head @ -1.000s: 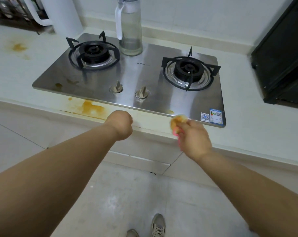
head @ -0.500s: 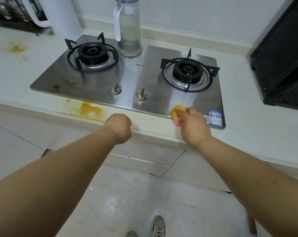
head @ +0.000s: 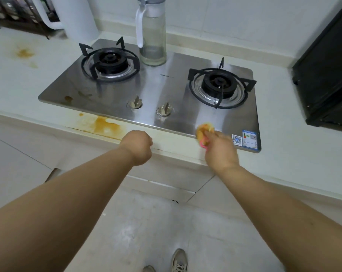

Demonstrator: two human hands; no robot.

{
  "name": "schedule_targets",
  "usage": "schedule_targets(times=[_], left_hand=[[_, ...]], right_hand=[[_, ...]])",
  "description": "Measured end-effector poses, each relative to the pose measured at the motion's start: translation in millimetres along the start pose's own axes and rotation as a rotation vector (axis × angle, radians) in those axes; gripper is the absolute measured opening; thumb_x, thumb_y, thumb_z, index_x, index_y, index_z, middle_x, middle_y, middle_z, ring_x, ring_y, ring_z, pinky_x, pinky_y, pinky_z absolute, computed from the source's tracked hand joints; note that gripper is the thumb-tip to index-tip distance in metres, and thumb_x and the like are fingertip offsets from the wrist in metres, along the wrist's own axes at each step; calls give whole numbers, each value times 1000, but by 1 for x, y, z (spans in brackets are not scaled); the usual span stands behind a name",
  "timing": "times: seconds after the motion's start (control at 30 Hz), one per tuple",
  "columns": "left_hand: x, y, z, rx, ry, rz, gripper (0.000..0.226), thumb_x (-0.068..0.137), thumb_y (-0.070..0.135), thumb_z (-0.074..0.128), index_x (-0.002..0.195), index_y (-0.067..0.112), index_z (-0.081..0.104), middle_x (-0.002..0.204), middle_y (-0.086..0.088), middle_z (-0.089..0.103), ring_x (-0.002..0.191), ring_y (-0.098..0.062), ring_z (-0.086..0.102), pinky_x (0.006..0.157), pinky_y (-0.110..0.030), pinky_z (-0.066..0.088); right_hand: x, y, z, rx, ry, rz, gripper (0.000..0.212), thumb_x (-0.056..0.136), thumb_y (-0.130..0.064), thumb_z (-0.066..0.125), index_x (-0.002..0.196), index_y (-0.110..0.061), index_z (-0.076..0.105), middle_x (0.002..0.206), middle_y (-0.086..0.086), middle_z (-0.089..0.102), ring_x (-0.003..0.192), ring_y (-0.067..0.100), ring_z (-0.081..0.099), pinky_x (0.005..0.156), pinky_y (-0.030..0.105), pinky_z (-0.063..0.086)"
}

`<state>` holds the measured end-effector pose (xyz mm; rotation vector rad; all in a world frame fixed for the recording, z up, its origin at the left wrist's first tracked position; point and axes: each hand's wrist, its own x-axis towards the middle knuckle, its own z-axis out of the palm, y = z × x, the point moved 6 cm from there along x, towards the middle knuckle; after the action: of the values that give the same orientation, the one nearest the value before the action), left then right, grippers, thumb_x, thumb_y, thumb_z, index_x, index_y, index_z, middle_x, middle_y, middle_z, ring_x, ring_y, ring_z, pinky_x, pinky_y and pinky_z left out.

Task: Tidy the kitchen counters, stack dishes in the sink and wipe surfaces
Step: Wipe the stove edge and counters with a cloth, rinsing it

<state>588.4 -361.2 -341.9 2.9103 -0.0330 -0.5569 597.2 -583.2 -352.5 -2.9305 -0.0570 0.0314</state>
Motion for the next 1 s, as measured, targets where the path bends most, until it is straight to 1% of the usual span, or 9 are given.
schedule_targets(times=[0.1, 0.3, 0.4, 0.57, 0.67, 0.77, 0.87, 0.93, 1.0], left_hand=[[0, 0, -1, -10, -6, 3, 49, 87, 3, 44, 133, 16, 55, 141, -1, 51, 132, -22, 43, 113, -29, 32], [2, -1, 0, 24, 12, -11, 42, 84, 6, 46, 120, 17, 65, 124, -5, 63, 117, -24, 55, 100, -31, 45], [1, 0, 0, 34, 19, -15, 45, 86, 7, 46, 126, 17, 62, 130, -4, 59, 123, -24, 52, 105, -30, 41], [-2, 1, 2, 83, -9, 34, 47, 88, 6, 43, 133, 14, 54, 139, -4, 52, 130, -24, 45, 110, -32, 36], [-2, -1, 1, 70, -1, 36, 48, 88, 6, 44, 134, 14, 54, 139, -4, 52, 130, -24, 45, 110, -32, 36], [-4, 1, 2, 67, 9, 36, 48, 86, 6, 45, 133, 14, 55, 138, -4, 53, 129, -25, 46, 109, -32, 37], [-9, 3, 4, 59, 13, 29, 43, 83, 5, 47, 121, 15, 63, 124, -8, 62, 116, -27, 55, 94, -29, 45], [-10, 3, 2, 61, 8, 37, 44, 82, 3, 47, 121, 14, 62, 123, -9, 63, 115, -28, 55, 94, -29, 45], [-10, 1, 5, 61, -7, 46, 51, 84, 3, 46, 132, 14, 54, 136, -8, 55, 126, -27, 48, 106, -31, 40]], right_hand=[[-12, 31, -12, -14, 35, 197, 39, 75, 3, 47, 107, -16, 57, 108, 12, 59, 98, 34, 52, 73, 30, 37], [3, -115, 30, 105, -117, -263, 45, 89, -7, 47, 131, -23, 51, 143, 3, 43, 114, 29, 41, 100, 32, 36], [-5, -93, 25, 70, -166, -281, 45, 87, -8, 47, 129, -23, 53, 136, 4, 49, 119, 28, 42, 102, 32, 36], [-57, 56, -31, 33, -46, 192, 30, 69, 1, 47, 82, -24, 59, 92, 6, 60, 88, 33, 56, 68, 30, 42], [-57, 54, -37, 15, -7, 314, 20, 68, 2, 46, 73, -17, 50, 85, 7, 59, 79, 34, 56, 65, 29, 43], [-31, -32, -1, 81, -23, 54, 25, 71, -1, 49, 86, -20, 56, 89, 3, 58, 90, 30, 58, 67, 26, 39], [-18, -120, 28, 117, -142, -151, 29, 85, -12, 50, 111, -19, 61, 117, 8, 54, 110, 30, 50, 87, 30, 42], [-15, -117, 24, 110, -150, -166, 30, 87, -14, 49, 114, -20, 61, 117, 9, 53, 111, 30, 49, 88, 30, 41], [-28, -57, 11, 70, -125, -45, 25, 81, -9, 50, 97, -23, 62, 104, 6, 55, 100, 29, 54, 77, 27, 39]])
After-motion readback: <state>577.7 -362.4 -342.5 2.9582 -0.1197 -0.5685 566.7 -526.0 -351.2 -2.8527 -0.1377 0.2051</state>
